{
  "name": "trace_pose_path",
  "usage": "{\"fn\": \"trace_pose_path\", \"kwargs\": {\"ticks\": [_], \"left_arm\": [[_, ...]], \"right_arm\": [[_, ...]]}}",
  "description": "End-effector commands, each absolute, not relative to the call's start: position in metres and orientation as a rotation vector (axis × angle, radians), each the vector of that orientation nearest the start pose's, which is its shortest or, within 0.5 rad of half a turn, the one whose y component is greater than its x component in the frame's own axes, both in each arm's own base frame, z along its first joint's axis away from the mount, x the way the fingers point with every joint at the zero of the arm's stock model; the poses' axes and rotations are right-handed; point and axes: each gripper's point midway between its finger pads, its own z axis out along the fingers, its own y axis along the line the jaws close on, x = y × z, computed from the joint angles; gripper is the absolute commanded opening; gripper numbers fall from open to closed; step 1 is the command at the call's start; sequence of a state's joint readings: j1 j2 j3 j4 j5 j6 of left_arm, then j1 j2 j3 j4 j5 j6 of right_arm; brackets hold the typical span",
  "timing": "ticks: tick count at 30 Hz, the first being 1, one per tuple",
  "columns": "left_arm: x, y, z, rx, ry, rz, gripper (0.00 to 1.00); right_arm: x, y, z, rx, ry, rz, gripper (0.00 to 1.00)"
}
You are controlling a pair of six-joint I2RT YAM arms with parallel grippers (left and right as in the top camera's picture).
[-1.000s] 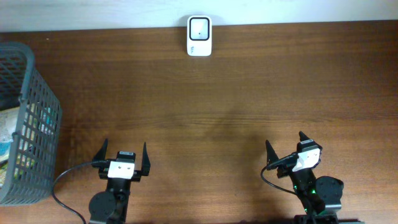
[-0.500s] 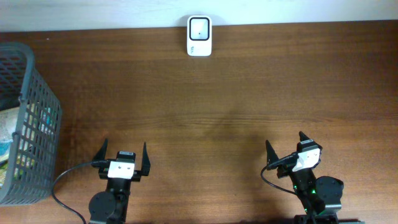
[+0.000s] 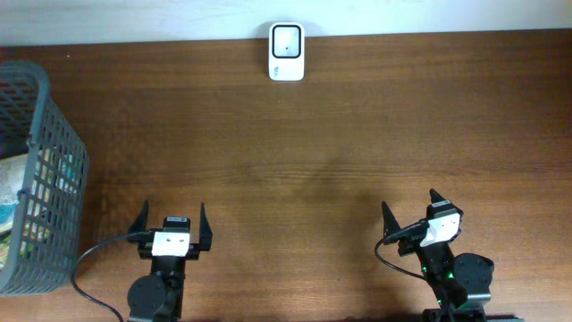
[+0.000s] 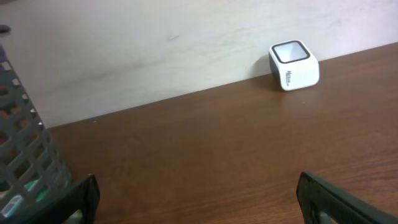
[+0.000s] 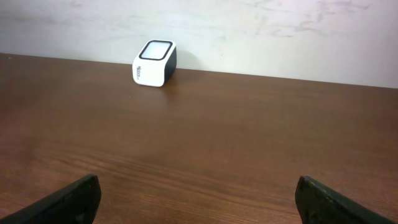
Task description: Scan the item barcode
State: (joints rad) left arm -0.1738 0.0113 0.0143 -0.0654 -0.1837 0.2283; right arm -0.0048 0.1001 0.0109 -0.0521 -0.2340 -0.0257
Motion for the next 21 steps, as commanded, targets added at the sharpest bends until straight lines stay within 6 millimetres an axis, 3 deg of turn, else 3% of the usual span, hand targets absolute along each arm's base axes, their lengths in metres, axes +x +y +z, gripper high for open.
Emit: {"fn": "trace_pose_path", "kwargs": {"ticks": [1,7,8,11,16,21], "left_arm": [[0.245,-0.005,0.161,0.172,1.625,0.229,0.99],[0.245,-0.012,0.165,0.198,1.608,0.194,0.99],[0.245,-0.024,0.172,0.241,1.568,0.14,0.99],[0.244,-0.025,0.191,0.238,1.518,0.129,0.99],[0.246,-0.024,0.277,0.236,1.54,0.137,0.99],[0.295,-0.032,0.366,0.244,1.654,0.122,0.99]], "right_arm": [[0.245,0.04,0.14,-0.189,1.714,0.188,0.98],[0.245,0.04,0.14,-0.189,1.714,0.188,0.99],[0.245,0.04,0.139,-0.189,1.714,0.188,0.99],[0.245,0.04,0.14,-0.189,1.714,0.188,0.99],[0.245,0.04,0.14,-0.189,1.714,0.188,0.99],[0.245,0.04,0.14,-0.189,1.714,0.188,0.99]]}}
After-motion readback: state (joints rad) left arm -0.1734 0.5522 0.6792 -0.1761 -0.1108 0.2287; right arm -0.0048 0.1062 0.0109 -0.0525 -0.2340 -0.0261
